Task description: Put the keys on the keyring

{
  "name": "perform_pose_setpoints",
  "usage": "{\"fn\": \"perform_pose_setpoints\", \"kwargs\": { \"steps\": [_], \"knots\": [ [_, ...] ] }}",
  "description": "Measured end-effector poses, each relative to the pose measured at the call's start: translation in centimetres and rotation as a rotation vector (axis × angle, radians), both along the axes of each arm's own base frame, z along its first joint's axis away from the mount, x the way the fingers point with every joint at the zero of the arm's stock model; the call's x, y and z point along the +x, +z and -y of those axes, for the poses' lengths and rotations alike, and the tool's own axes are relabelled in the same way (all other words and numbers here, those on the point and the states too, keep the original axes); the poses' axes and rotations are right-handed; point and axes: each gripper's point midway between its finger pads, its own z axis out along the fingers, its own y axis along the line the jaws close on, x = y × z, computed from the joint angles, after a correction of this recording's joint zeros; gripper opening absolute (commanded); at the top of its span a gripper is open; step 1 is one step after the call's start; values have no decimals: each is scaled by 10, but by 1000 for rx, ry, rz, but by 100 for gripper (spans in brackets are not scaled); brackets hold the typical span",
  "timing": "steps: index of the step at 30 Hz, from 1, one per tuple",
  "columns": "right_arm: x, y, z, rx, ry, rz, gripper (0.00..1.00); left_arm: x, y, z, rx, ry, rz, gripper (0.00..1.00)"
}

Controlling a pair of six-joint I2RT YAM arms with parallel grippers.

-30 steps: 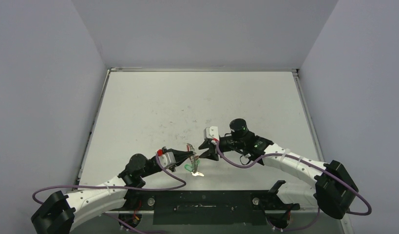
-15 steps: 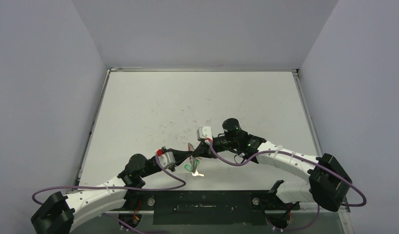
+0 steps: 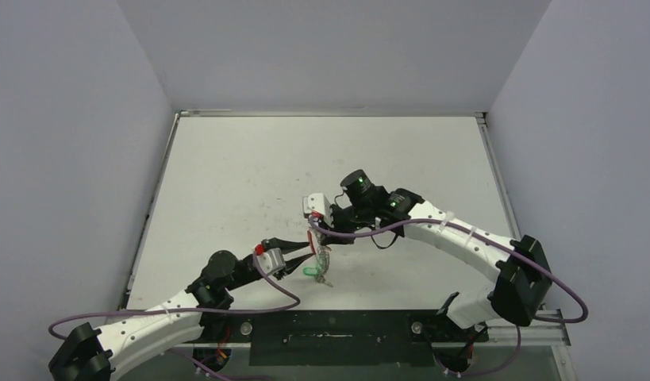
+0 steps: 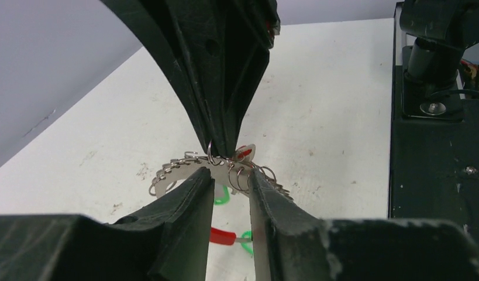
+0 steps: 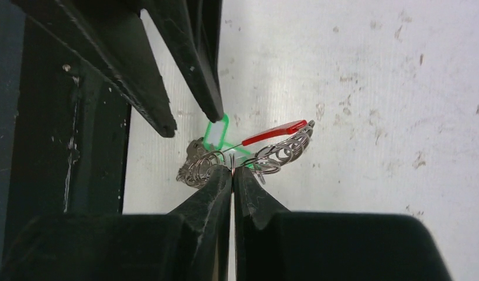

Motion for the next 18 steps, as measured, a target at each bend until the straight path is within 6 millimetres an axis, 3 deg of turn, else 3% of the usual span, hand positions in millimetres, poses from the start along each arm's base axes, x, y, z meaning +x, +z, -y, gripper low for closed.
{"fn": "perform_pose_setpoints", "kwargs": {
  "steps": [5,9,18],
  "knots": [
    [6,-20,12,-229,-32,-76,0,3,-8,-3,72,20,-15,29],
    [-1,-33,15,-366,-21,-126,0,6,-11,-2,112,25,-25,29],
    [-13,-33,5,-445,2,-177,0,6,-46,5,217,-5,-103,30]
  ]
}}
